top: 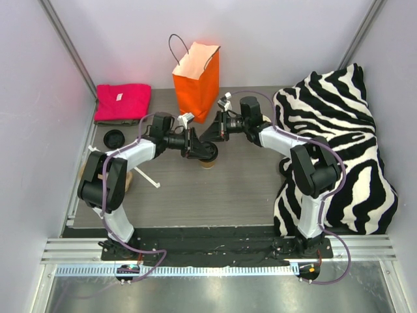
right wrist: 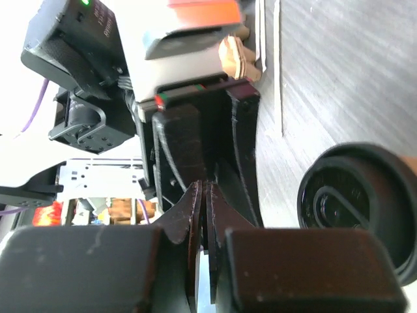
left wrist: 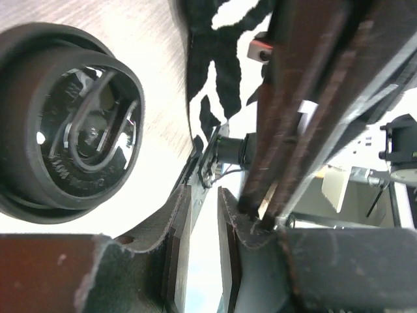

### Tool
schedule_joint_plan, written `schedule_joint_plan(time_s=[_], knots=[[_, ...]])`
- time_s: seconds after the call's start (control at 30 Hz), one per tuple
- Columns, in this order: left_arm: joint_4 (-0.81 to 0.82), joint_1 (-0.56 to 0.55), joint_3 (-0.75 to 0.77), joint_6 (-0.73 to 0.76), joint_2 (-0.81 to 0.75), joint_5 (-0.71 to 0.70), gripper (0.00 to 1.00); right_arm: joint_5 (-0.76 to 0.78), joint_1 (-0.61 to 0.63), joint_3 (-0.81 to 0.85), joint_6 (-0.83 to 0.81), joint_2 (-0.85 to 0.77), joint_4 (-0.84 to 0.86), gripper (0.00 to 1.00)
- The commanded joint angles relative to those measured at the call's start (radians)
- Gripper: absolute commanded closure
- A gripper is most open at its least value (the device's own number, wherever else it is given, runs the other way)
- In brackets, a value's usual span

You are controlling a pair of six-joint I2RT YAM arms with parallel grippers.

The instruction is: Pack the takeout coffee

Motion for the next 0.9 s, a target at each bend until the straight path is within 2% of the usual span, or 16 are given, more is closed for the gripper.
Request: schedule_joint_plan(time_s=[0.0,0.3,0.5,0.7,0.87], knots=[[0.078,0.01,0.023,-0.065,-0.009,-0.052,0.73,0.019,-0.009,0.084,-0.092,0.007,-0.077,0.9],[0.041,0.011,0.042,-0.037,0.081,-0.133,0.73,0.044,-0.02,0.07,-0.17,0.105,-0.118,0.9],[-0.033,0.034,0.02,0.029,0.126,-0.179,0.78,0.079,-0.035,0.027,-0.247,0.151,-0.163,0.92],[-0.14,0.062,0.036,0.09,0.166,-0.213,0.83,0.09,-0.045,0.008,-0.266,0.185,-0.186,0.94],[-0.169,0.063,0.045,0.119,0.19,-0.23,0.85,0.098,-0.048,-0.005,-0.292,0.212,-0.203,0.94]])
